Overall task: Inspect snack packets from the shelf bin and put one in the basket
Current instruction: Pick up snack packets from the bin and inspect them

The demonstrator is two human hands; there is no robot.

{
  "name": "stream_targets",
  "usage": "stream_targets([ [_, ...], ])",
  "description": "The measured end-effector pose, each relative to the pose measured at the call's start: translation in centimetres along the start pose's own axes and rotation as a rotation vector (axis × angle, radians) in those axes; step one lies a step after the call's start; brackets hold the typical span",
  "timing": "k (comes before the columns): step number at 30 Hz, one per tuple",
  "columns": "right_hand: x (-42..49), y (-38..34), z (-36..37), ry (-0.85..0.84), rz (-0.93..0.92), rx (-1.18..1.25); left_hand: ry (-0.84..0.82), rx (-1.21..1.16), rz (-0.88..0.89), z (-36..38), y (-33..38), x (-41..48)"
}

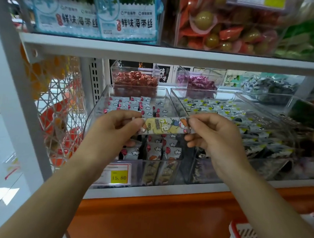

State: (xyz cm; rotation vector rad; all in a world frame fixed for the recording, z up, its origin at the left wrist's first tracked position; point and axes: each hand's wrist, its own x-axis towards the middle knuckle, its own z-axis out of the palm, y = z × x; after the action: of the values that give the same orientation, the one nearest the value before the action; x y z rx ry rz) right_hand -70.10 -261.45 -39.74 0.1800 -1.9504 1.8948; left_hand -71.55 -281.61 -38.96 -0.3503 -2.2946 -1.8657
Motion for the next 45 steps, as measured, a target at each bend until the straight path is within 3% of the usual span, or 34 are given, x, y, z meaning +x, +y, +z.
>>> stream_targets([
  [8, 0.2, 0.0, 0.6, 0.02, 0.019, -0.061, 0.018, -0.107, -0.051, 0.2, -0.4, 0.2],
  [14, 0.3, 0.4, 1.1, 0.025, 0.072, -0.029, -0.048, -0.544, -0.223, 0.2, 0.4, 0.1],
  [23, 0.4, -0.2, 1.5, 0.026, 0.374, 0.51, 0.076, -0.769, -0.337, 0.3, 0.7, 0.3],
  [29, 0.4, 0.0, 1.2, -0.009, 0.244, 0.437, -0.026, -0.699, -0.329, -0.1, 0.6, 0.3],
  [36, 0.4, 0.2, 1.0, -0.075, -0.048, 0.117, -0.184, -0.354, -0.204, -0.5, 0.6, -0.1],
  [45, 0.4, 0.2, 1.1, -0.09, 0.002, 0.04, -0.15, -0.156, -0.031, -0.8, 0.4, -0.3],
])
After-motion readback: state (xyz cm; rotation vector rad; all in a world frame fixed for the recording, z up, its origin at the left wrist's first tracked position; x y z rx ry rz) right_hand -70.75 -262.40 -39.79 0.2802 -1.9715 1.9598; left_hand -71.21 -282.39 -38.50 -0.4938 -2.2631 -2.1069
